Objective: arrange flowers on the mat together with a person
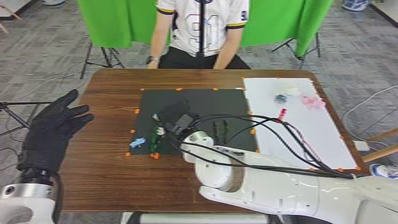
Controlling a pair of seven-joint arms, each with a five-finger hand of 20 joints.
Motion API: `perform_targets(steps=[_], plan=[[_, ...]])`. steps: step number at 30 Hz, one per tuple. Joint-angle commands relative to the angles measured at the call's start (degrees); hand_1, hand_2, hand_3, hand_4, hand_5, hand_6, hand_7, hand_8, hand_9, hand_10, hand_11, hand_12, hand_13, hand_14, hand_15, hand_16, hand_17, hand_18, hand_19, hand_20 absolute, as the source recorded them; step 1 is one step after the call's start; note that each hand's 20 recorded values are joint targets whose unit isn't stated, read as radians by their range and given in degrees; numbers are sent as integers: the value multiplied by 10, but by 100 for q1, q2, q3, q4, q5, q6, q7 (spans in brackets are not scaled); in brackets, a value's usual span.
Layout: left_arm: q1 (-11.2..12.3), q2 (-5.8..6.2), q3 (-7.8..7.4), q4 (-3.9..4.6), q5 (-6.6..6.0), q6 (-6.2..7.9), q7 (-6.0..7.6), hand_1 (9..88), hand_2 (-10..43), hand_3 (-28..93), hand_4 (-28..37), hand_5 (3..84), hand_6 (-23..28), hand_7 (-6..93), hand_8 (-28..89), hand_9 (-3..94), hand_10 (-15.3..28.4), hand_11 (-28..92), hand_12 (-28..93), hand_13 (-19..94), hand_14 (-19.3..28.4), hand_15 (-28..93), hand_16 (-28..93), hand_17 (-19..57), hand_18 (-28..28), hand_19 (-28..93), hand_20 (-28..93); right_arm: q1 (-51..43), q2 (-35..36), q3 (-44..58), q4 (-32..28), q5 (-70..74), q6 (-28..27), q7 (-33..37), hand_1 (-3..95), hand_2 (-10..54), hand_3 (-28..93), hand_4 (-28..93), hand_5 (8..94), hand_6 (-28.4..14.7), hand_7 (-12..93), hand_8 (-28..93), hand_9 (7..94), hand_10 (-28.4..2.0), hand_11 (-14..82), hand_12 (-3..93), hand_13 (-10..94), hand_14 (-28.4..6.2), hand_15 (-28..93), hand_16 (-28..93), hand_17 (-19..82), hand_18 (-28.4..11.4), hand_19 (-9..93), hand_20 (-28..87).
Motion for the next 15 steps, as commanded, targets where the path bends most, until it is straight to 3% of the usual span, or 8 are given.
perform_targets(steps=[1,10,15], plan=[[65,-47,18,2,24,-9,-22,242,49,805,-273,331,72,169,-117,312,192,351,94,220,254,630,-129,-89,218,529,121,132,-17,55,-43,-36,-182,175,472,-95,678,-283,668,16,161,-119,786,-96,228,244,736,-74,592,166,349,-196,878,23],[186,-70,-24,-50,15,75,61,243,47,806,-272,331,73,169,-117,312,191,350,93,220,254,630,-130,-90,218,529,120,78,74,382,-307,33,-359,196,463,-95,692,-282,648,7,150,-115,766,-109,245,220,733,-79,596,166,346,-204,878,31],[304,-79,-75,-65,-10,83,142,243,46,806,-273,331,73,169,-116,311,192,349,94,220,253,630,-130,-90,218,528,120,-559,375,1424,-847,599,-294,-81,434,-95,701,-272,643,3,147,-113,737,-124,266,189,717,-90,596,165,337,-209,860,30]])
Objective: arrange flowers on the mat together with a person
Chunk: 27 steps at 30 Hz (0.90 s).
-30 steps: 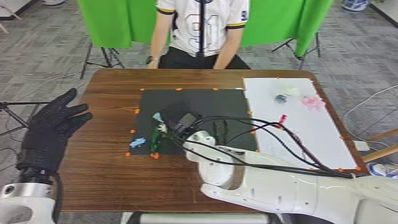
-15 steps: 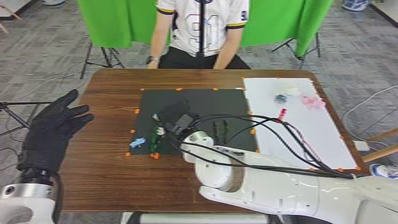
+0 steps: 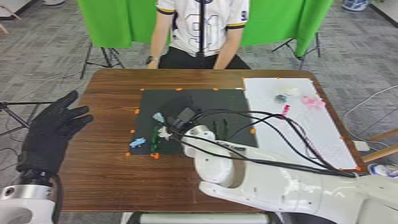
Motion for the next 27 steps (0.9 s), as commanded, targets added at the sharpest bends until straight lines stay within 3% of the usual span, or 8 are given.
perform_targets(steps=[1,5,9,11,14,17,25,27], plan=[[246,-77,-61,-41,-6,53,113,243,46,806,-273,331,73,169,-116,311,192,349,94,220,253,630,-130,-90,218,528,120,-781,475,1418,-793,796,221,-292,421,-95,699,-267,633,0,145,-112,728,-128,268,184,706,-93,594,162,328,-211,842,26],[370,-121,-116,-39,-16,72,147,240,48,803,-275,330,72,168,-116,309,191,346,93,217,253,628,-130,-90,218,526,118,-1693,915,2389,-1188,1577,1436,-616,285,19,668,-225,613,-16,137,-109,682,-157,257,169,641,-131,598,148,274,-224,793,28],[582,-214,-207,-8,-8,48,219,228,51,795,-278,329,72,166,-116,305,189,342,93,210,253,625,-130,-92,218,522,116,-2682,1108,3504,-1584,2313,1804,-853,241,48,680,-217,578,-24,132,-106,638,-175,236,162,600,-150,609,130,236,-227,762,36],[621,-275,-208,19,96,127,142,219,54,793,-280,328,71,165,-115,304,190,340,94,207,252,621,-130,-94,218,517,114,-3214,1122,4080,-1784,2802,1975,-962,233,55,681,-220,555,-24,129,-106,621,-182,231,160,586,-158,613,125,220,-227,748,39],[692,-320,-227,61,56,68,295,199,56,794,-281,326,69,164,-114,301,188,333,94,204,253,619,-128,-97,217,512,113,-4018,1103,4939,-2013,3714,2198,-1531,220,66,681,-221,532,-28,125,-103,591,-189,224,157,555,-175,623,115,193,-232,722,46],[671,-319,-173,93,7,101,476,185,58,789,-282,323,67,163,-113,303,188,331,96,203,251,616,-126,-98,215,508,113,-4664,1134,5522,-2008,5170,2721,-2625,201,73,699,-225,501,-30,129,-104,549,-197,217,156,505,-183,624,100,143,-234,669,66],[718,-335,-240,97,47,25,593,151,59,780,-283,304,52,167,-114,309,185,325,102,204,249,606,-119,-106,206,489,120,-5757,957,6733,-1973,6501,2474,-3499,181,74,730,-245,466,-23,134,-108,491,-198,205,154,428,-201,626,81,96,-222,594,147],[688,-340,-242,84,88,-12,554,148,59,778,-283,303,51,167,-114,310,185,324,104,203,248,602,-117,-109,205,486,124,-5959,871,7028,-1967,6906,2375,-3627,175,74,734,-251,461,-22,131,-107,481,-198,196,154,416,-202,617,79,87,-221,576,154]])
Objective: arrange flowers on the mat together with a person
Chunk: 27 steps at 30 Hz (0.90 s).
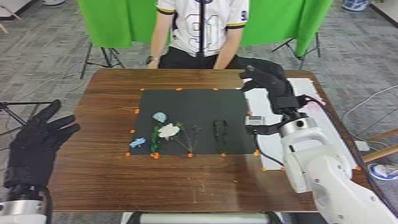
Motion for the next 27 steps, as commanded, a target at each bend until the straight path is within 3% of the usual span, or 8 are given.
perform_targets(steps=[1,6,8,11,13,27], plan=[[84,-79,-48,10,122,-102,-42,147,59,778,-283,302,51,167,-114,310,185,323,105,203,248,601,-115,-111,203,482,125,-1262,-78,909,59,1259,-158,-121,173,74,734,-252,458,-22,130,-107,477,-198,193,154,412,-203,612,77,84,-221,570,156],[66,-61,-27,24,399,-55,-267,145,59,777,-283,302,49,164,-114,310,181,315,106,196,248,594,-111,-116,197,468,132,-1557,-127,1333,66,1677,-254,-360,161,73,735,-257,452,-18,127,-105,462,-197,179,153,392,-210,595,77,70,-221,552,168],[58,-41,-4,32,260,-87,-202,149,60,777,-283,304,50,165,-113,315,185,320,109,210,252,608,-106,-113,200,472,138,-1610,-126,1412,51,1714,-254,-369,161,73,737,-257,452,-17,128,-105,462,-197,177,154,392,-211,595,80,70,-222,549,176],[48,-34,7,33,344,-52,-221,152,60,779,-283,306,52,164,-113,319,188,325,111,219,254,619,-108,-109,204,478,147,-1686,-156,1493,17,1808,-241,-402,160,74,738,-257,452,-16,128,-105,461,-196,175,156,393,-210,594,82,68,-222,544,186],[44,-27,18,30,286,-60,-196,153,60,780,-283,306,52,164,-113,319,188,324,110,216,253,618,-111,-108,205,478,149,-1722,-191,1533,21,1826,-302,-437,160,74,738,-257,452,-16,128,-105,462,-195,176,156,394,-210,595,83,65,-224,544,191],[-23,-1,140,-4,261,33,-248,168,64,778,-283,312,60,166,-113,317,189,330,109,213,253,618,-116,-97,210,490,158,-1778,-264,1646,-9,1866,-328,-482,157,74,742,-257,451,-13,130,-106,465,-193,176,157,397,-210,594,86,61,-224,537,207]])
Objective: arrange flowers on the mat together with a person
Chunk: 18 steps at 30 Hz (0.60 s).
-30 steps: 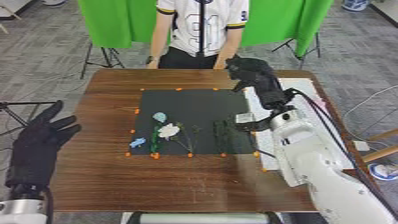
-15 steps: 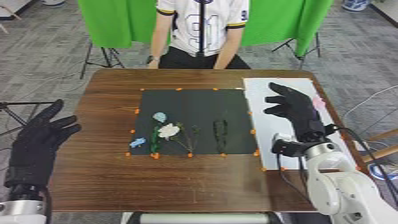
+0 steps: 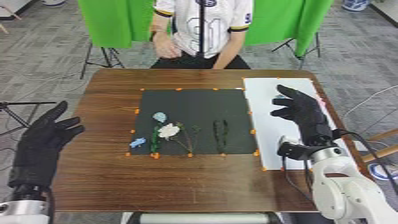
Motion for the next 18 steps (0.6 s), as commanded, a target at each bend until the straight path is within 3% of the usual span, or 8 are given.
perform_targets(steps=[1,18], plan=[[-12,-1,72,-2,-44,51,-79,169,64,779,-283,312,60,166,-113,317,189,331,109,214,254,618,-117,-96,210,491,158,-53,-67,57,-47,-2,-17,-70,157,74,742,-257,451,-13,130,-106,465,-193,176,157,397,-210,595,86,61,-224,536,208],[-42,-11,87,-15,-49,60,-141,175,65,781,-283,316,63,170,-116,319,190,338,104,218,255,623,-120,-94,211,497,155,-24,-87,52,-43,-37,-81,-25,157,73,747,-257,453,-11,130,-105,469,-190,176,157,400,-209,596,87,61,-224,534,217]])
